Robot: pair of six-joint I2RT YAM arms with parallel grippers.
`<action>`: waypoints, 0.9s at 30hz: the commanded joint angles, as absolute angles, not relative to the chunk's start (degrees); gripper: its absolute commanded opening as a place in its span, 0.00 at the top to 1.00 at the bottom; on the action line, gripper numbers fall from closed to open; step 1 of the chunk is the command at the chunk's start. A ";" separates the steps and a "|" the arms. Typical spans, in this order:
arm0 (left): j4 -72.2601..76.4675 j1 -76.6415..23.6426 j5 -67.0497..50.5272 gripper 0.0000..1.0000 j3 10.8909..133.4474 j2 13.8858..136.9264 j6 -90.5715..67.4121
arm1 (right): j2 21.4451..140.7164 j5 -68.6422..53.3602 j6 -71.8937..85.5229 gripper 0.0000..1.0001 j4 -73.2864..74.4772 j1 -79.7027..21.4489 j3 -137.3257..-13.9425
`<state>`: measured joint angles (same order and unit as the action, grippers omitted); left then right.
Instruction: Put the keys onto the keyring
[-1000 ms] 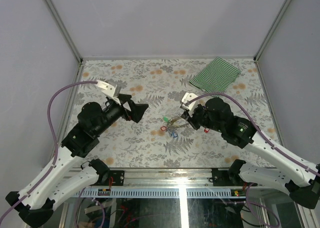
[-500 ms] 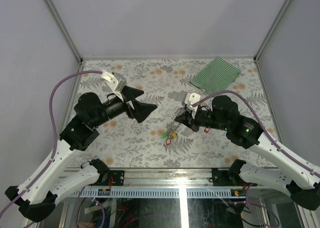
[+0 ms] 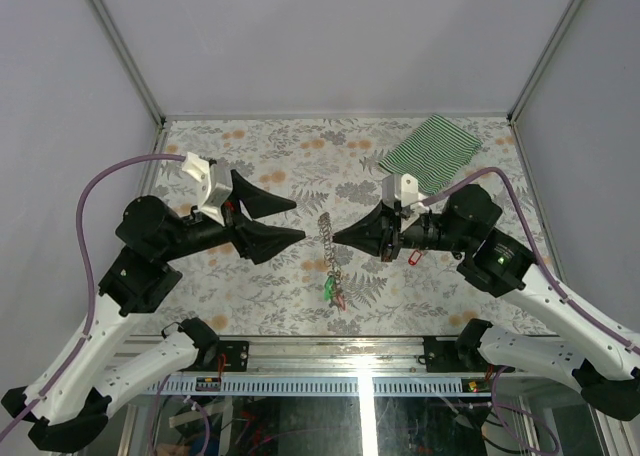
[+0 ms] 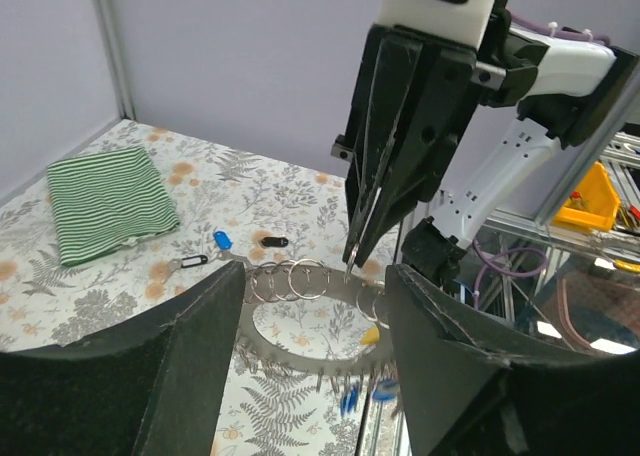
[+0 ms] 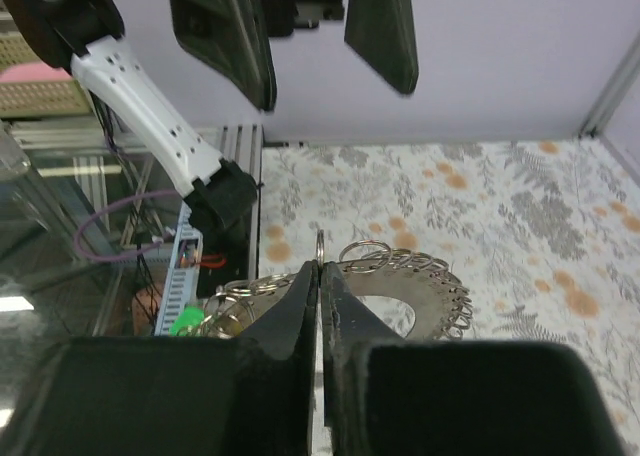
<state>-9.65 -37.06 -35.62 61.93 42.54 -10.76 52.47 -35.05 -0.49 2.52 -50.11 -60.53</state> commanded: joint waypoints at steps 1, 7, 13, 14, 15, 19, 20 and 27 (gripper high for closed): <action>-5.67 -37.27 -40.26 0.42 63.34 42.47 -11.21 | 51.70 -39.00 5.93 1.00 -13.74 -50.45 -61.23; -2.81 -37.22 -41.64 0.51 63.22 42.58 -13.59 | 52.14 -39.11 9.89 1.00 -22.03 -50.41 -59.70; -0.15 -37.27 -41.95 0.51 62.92 41.95 -14.91 | 53.23 -39.11 11.76 1.00 -25.28 -50.52 -59.76; 0.16 -37.27 -41.87 0.51 62.84 41.85 -15.12 | 53.40 -38.91 11.92 1.00 -25.57 -50.46 -59.85; 0.58 -37.27 -41.96 0.51 62.84 41.74 -15.34 | 53.51 -38.68 12.16 1.00 -25.72 -50.47 -59.94; 1.58 -37.29 -42.34 0.51 62.88 41.41 -15.82 | 54.09 -37.82 12.55 1.00 -25.96 -50.46 -60.20; 1.70 -37.27 -42.28 0.50 62.91 41.28 -15.82 | 54.21 -37.53 12.62 1.00 -25.87 -50.41 -60.28; 2.06 -37.27 -42.54 0.50 62.55 41.07 -15.55 | 54.74 -36.75 12.83 1.00 -25.49 -50.47 -60.67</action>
